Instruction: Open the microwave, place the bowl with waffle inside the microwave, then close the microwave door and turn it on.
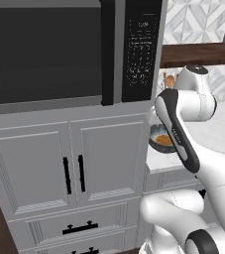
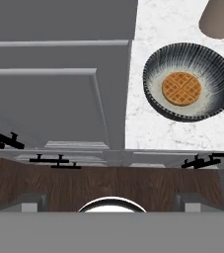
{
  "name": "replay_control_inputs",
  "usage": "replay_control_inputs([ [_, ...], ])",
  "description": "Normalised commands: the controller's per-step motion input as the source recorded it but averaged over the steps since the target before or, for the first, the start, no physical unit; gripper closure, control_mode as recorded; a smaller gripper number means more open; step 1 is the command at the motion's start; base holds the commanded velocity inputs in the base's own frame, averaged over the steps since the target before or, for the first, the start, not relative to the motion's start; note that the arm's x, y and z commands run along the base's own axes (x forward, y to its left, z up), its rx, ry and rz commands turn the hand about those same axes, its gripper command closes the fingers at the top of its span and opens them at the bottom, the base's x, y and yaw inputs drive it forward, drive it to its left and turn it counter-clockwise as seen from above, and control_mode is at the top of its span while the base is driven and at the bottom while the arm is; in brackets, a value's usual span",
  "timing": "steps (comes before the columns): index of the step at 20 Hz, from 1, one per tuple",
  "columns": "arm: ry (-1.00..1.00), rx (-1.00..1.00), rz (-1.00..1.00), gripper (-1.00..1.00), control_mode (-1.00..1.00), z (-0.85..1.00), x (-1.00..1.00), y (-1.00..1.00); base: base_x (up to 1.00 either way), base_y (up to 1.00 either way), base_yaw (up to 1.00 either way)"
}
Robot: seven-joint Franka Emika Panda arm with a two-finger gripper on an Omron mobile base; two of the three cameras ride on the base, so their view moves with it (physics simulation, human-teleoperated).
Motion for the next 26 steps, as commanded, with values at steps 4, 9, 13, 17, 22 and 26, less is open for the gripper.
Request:
replay_control_inputs([
  [4,0.00,0.00,0.00,-1.00,1.00,0.00,0.00,0.00,0.00,0.00,0.00],
  [9,-0.01,0.00,0.00,-1.00,-1.00,0.00,0.00,0.10,0.00,0.00,0.00],
  [13,-0.26,0.00,0.20,-1.00,-1.00,0.09,0.29,0.81,0.00,0.00,0.00],
  [17,-0.38,-0.01,0.18,-1.00,-1.00,0.58,0.66,1.00,0.00,0.00,0.00],
  [22,-0.21,-0.14,0.00,-1.00,-1.00,0.85,0.44,1.00,0.00,0.00,0.00],
  [26,-0.16,-0.10,-0.05,-1.00,-1.00,0.43,0.07,0.95,0.00,0.00,0.00],
])
